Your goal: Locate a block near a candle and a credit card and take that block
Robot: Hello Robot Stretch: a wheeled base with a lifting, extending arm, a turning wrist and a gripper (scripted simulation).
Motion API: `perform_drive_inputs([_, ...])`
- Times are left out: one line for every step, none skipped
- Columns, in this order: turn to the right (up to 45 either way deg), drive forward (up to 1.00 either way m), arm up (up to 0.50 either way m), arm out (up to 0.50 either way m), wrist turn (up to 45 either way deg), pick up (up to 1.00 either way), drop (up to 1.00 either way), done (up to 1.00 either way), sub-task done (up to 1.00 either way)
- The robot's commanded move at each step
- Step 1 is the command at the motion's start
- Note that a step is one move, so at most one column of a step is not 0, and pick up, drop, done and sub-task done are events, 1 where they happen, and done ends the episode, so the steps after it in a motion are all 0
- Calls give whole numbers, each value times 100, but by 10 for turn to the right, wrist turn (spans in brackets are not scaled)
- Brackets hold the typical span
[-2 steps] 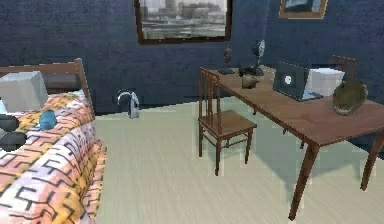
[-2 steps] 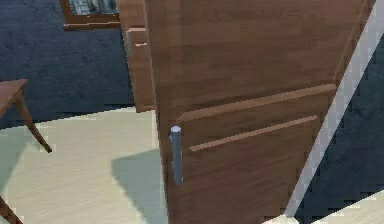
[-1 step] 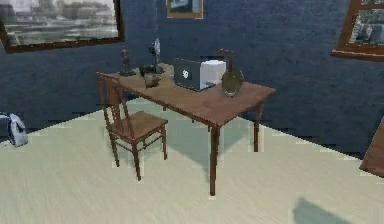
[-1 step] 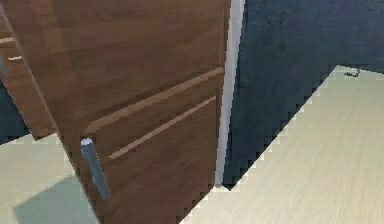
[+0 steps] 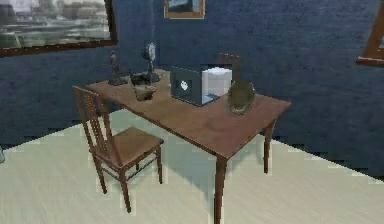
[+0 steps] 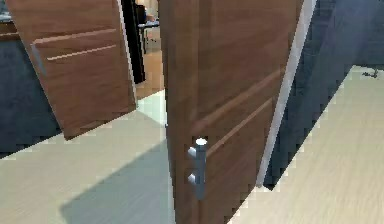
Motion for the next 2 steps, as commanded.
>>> perform_drive_inputs([390, 0, 0, 0, 0, 0, 0, 0, 0])
perform_drive_inputs([0, 75, 0, 0, 0, 0, 0, 0, 0])
